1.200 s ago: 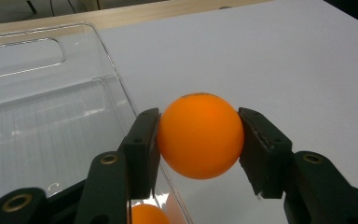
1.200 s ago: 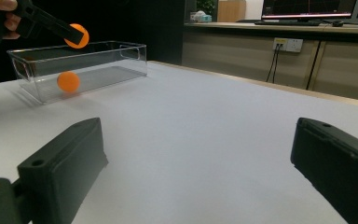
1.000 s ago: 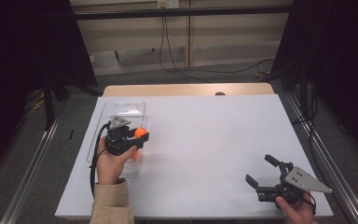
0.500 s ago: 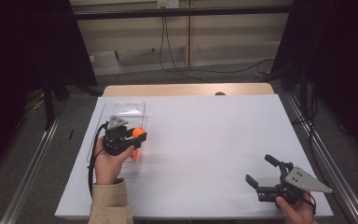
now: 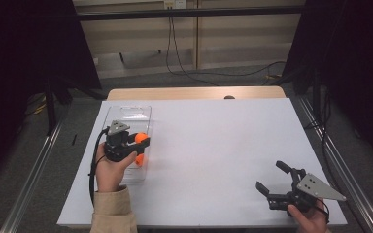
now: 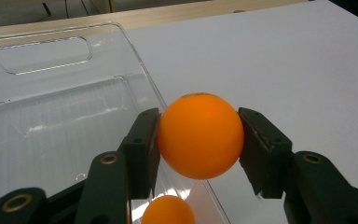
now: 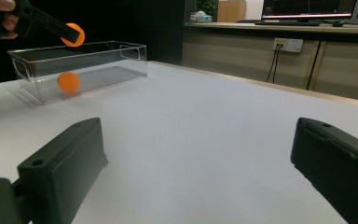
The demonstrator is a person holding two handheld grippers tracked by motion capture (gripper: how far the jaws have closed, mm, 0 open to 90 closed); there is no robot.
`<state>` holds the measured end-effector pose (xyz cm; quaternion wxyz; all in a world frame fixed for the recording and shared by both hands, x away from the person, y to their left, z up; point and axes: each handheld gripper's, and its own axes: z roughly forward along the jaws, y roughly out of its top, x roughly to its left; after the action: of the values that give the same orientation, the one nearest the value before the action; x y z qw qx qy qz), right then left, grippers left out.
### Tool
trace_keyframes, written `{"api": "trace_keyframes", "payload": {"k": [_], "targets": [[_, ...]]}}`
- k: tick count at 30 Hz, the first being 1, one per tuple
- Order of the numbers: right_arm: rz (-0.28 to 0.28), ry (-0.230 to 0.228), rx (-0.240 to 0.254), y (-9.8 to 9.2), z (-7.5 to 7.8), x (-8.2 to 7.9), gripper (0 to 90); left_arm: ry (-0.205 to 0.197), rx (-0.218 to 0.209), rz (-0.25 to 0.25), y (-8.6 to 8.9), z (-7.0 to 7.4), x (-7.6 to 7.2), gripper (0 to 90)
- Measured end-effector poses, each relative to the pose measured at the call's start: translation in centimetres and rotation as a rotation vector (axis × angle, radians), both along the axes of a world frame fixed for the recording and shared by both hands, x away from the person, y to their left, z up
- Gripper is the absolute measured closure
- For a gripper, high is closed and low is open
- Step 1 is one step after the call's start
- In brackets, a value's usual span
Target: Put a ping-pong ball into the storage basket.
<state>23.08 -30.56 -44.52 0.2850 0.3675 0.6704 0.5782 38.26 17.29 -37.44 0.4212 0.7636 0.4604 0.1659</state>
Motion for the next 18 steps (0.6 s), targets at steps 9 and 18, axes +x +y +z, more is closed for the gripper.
{"api": "trace_keyframes", "payload": {"k": [9, 18], "targets": [[0.0, 0.001, 0.0, 0.01, -0.01, 0.0, 2.4, -0.002, 0.002, 0.005, 0.3, -0.01, -0.01, 51.0], [0.001, 0.0, -0.002, 0.02, 0.0, -0.01, 2.4, -0.005, -0.002, 0.017, 0.79, -0.06, -0.02, 51.0]]}}
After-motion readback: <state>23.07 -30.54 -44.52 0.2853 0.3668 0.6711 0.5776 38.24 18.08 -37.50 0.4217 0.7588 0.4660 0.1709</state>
